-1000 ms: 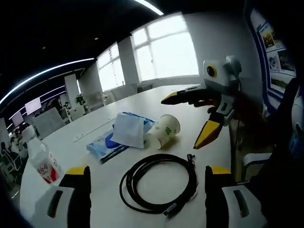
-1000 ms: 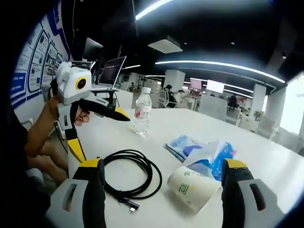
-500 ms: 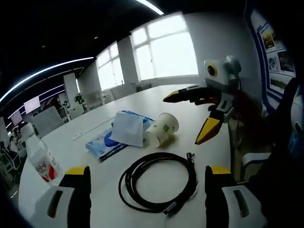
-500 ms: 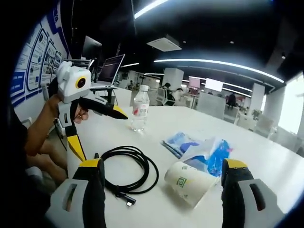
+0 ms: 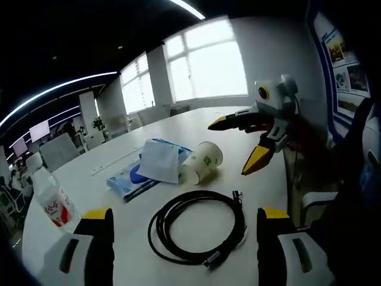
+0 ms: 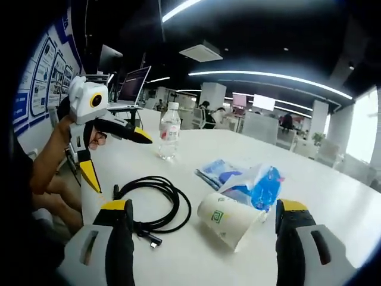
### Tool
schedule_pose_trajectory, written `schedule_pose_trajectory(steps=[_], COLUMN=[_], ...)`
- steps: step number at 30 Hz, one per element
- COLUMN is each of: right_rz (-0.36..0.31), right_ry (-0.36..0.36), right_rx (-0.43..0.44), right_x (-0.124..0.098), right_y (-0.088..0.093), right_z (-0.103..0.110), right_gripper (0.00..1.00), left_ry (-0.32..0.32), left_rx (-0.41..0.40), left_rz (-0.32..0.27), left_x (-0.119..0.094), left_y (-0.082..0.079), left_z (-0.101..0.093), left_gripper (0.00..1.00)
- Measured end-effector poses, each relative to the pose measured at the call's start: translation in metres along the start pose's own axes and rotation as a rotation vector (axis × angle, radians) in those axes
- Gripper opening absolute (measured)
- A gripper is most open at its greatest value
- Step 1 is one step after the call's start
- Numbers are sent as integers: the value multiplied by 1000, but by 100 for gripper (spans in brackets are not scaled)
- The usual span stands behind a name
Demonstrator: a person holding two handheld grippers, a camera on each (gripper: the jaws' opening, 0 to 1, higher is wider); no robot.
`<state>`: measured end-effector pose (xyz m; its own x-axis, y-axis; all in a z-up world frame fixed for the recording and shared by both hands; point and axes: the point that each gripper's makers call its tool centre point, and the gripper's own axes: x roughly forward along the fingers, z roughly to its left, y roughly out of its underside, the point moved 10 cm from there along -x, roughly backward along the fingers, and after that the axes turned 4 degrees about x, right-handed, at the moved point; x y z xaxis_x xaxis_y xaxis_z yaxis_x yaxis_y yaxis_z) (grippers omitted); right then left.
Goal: Arrange the tabletop items into an orderly group along one side of the table until the central work area is clear of visible clutter.
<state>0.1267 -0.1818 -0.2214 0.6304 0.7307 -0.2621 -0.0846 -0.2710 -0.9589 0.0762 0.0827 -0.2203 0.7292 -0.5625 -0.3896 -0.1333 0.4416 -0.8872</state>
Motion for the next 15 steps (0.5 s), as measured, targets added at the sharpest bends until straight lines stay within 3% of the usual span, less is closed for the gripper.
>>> schedule_pose_trajectory(steps=[15], right_rz=[21], right_ry=[-5], right_rx=[64], right_x=[0], right_y=[16], right_z=[-11], right_gripper=[84], left_ry=[7], left_rx=[-5], left_rz=[-2], left_x=[-1], left_y=[6], left_z=[-2], left_gripper=[100])
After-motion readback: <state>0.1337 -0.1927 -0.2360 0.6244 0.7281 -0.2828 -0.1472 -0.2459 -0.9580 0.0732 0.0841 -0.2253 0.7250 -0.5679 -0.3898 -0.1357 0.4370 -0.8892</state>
